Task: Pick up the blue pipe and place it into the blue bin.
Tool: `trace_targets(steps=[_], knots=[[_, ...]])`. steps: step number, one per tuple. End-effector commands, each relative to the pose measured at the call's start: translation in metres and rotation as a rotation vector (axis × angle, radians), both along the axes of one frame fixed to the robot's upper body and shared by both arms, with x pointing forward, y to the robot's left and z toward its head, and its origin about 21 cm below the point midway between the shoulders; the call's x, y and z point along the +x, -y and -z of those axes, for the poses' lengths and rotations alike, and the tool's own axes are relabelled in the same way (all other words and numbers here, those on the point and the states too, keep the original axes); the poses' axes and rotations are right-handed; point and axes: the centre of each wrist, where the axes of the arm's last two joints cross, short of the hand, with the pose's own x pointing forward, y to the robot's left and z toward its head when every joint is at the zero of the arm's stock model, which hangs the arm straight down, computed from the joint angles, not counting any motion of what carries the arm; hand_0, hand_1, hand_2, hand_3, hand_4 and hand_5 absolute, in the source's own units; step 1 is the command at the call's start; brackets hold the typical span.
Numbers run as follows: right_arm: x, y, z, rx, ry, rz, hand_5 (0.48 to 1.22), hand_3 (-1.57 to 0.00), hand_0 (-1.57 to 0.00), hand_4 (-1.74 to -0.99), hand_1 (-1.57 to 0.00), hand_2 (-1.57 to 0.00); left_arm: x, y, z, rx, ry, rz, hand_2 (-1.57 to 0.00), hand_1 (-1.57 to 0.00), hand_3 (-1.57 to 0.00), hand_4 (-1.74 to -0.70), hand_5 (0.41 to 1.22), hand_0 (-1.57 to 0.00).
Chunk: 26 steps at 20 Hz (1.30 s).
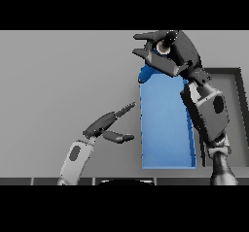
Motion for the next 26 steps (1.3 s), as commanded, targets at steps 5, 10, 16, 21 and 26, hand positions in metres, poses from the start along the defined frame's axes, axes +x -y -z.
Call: trace_targets(steps=[5, 10, 16, 21, 26], knots=[[0.019, 0.057, 0.029, -0.040, -0.104, 0.190, 1.221, -1.57, -1.57, -1.741, -1.57, -1.57, -0.006, 0.002, 0.004, 0.011, 0.024, 0.002, 0.00, 0.00, 0.00, -0.87, 0.413, 0.00], [0.003, 0.089, 0.085, -0.045, -0.265, 0.299, 1.221, -1.57, -1.57, -1.741, -1.57, -1.57, -0.006, -0.002, 0.005, 0.011, 0.026, -0.002, 0.00, 0.00, 0.00, -0.87, 0.420, 0.00], [-0.027, 0.100, 0.149, -0.057, -0.474, 0.426, 1.221, -1.57, -1.57, -1.741, -1.57, -1.57, -0.007, 0.000, 0.003, -0.003, 0.001, -0.005, 0.00, 0.00, 0.00, -0.88, 0.427, 0.00], [-0.047, 0.100, 0.182, -0.111, -0.648, 0.573, 1.221, -1.52, -1.57, -1.741, -1.57, -1.57, -0.009, 0.001, 0.005, 0.005, 0.001, -0.006, 0.00, 0.00, 0.00, -0.89, 0.422, 0.00], [-0.048, 0.099, 0.213, -0.226, -0.815, 0.684, 1.221, -0.85, -1.57, -1.741, -1.55, -1.57, -0.009, -0.005, 0.004, 0.013, 0.010, -0.008, 0.00, 0.00, 0.00, -0.88, 0.421, 0.00]])
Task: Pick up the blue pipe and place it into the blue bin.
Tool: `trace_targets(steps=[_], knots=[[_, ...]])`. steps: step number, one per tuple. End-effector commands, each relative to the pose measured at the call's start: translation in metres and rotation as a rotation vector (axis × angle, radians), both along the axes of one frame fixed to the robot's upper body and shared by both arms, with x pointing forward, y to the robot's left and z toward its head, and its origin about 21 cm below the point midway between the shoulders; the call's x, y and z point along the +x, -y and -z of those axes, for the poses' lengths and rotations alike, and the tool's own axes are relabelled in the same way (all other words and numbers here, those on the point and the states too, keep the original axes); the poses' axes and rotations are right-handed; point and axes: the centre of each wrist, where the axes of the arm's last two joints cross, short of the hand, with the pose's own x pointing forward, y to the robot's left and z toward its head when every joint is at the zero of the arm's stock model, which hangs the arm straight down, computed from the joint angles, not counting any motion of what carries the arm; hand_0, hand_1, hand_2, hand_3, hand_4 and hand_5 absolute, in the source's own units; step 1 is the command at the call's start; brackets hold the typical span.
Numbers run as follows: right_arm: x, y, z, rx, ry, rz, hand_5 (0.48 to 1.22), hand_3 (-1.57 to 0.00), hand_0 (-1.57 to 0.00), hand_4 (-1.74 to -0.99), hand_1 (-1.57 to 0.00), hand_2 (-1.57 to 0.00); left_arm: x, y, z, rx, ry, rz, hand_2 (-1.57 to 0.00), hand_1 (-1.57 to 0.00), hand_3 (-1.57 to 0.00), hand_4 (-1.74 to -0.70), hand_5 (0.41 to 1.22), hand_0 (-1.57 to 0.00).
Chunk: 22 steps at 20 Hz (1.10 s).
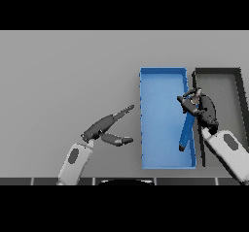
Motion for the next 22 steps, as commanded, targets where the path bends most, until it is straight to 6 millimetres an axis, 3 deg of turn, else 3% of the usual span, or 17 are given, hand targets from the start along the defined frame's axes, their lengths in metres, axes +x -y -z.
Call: trace_targets(steps=[1, 2, 4, 5, 8, 12, 18, 22], knots=[[0.001, 0.000, 0.004, -0.011, -0.046, 0.009, 1.221, -0.79, -1.46, -1.678, -1.34, -1.34, 0.001, 0.002, -0.001, 0.003, -0.003, 0.000, 0.00, 0.00, 0.00, -0.88, 0.421, 0.00], [0.001, 0.000, 0.008, -0.022, -0.098, 0.016, 1.221, -0.63, -1.17, -1.592, -1.07, -1.07, 0.001, -0.001, -0.003, -0.005, 0.000, 0.000, 0.00, 0.00, 0.00, -0.88, 0.422, 0.00], [0.004, -0.003, 0.009, -0.058, -0.161, 0.010, 1.221, -0.40, -0.75, -1.413, -0.68, -0.68, 0.001, -0.002, 0.003, 0.002, -0.006, 0.001, 0.00, 0.00, 0.00, -0.88, 0.425, 0.00], [0.003, -0.004, 0.008, -0.085, -0.198, -0.035, 1.221, -0.32, -0.60, -1.337, -0.55, -0.55, -0.001, -0.001, 0.002, -0.003, -0.004, 0.007, 0.00, 0.00, 0.00, -0.88, 0.427, 0.00], [0.002, -0.005, 0.012, -0.163, -0.259, -0.117, 1.084, -0.16, -0.31, -1.175, -0.28, -0.28, -0.001, 0.004, -0.001, -0.008, -0.006, 0.003, 0.00, 0.00, 0.00, -0.88, 0.429, 0.00], [0.003, -0.011, 0.014, -0.271, -0.307, -0.235, 0.898, -0.07, -0.12, -1.078, -0.11, -0.11, -0.001, 0.001, -0.006, 0.002, -0.004, 0.004, 0.00, 0.00, 0.00, -0.89, 0.426, 0.00], [0.003, -0.010, 0.022, -0.345, -0.325, -0.262, 0.734, -0.02, -0.03, -1.038, -0.03, -0.03, -0.003, 0.001, 0.001, 0.009, -0.010, -0.002, 0.00, 0.00, 0.00, -0.89, 0.429, 0.00], [0.008, -0.009, 0.020, -0.358, -0.320, -0.271, 0.672, -0.01, -0.01, -1.022, -0.01, -0.01, -0.003, 0.005, -0.001, 0.000, -0.002, -0.005, 0.00, 0.00, 0.00, -0.89, 0.431, 0.00]])
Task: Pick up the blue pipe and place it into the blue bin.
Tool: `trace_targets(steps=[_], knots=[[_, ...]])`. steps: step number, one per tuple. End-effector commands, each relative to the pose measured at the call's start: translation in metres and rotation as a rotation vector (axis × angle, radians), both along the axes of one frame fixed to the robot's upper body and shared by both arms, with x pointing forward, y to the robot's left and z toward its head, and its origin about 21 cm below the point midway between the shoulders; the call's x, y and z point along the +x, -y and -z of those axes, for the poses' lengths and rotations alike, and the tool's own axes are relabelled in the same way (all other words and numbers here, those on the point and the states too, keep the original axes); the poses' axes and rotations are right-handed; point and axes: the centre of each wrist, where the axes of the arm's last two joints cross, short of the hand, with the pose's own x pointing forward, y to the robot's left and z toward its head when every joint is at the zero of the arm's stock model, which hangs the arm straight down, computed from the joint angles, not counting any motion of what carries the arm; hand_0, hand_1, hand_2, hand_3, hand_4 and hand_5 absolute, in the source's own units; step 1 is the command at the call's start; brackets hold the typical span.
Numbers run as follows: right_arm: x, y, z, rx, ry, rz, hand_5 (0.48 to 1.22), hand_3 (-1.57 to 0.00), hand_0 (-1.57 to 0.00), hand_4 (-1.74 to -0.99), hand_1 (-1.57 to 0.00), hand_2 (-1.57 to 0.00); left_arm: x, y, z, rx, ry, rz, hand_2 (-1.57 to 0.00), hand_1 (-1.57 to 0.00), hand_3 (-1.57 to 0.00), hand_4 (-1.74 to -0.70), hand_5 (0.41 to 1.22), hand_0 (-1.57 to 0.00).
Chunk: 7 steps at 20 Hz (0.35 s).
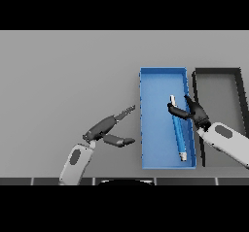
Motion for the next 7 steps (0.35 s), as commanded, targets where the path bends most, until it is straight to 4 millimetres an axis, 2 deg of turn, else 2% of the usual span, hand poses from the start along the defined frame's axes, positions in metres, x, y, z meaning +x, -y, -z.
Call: trace_targets(steps=[1, 7], knots=[[0.0014, -0.0011, -0.0005, -0.008, -0.004, -0.010, 0.666, 0.00, -0.01, -1.020, -0.01, -0.01, 0.0018, -0.0021, -0.0010, 0.004, 0.002, -0.001, 0.00, 0.00, 0.00, -0.89, 0.431, 0.00], [0.0002, -0.0003, -0.0011, 0.002, -0.007, -0.025, 0.643, 0.00, -0.01, -1.022, -0.01, -0.01, 0.0009, 0.0015, 0.0021, 0.007, -0.004, -0.001, 0.00, 0.00, 0.00, -0.88, 0.431, 0.00]])
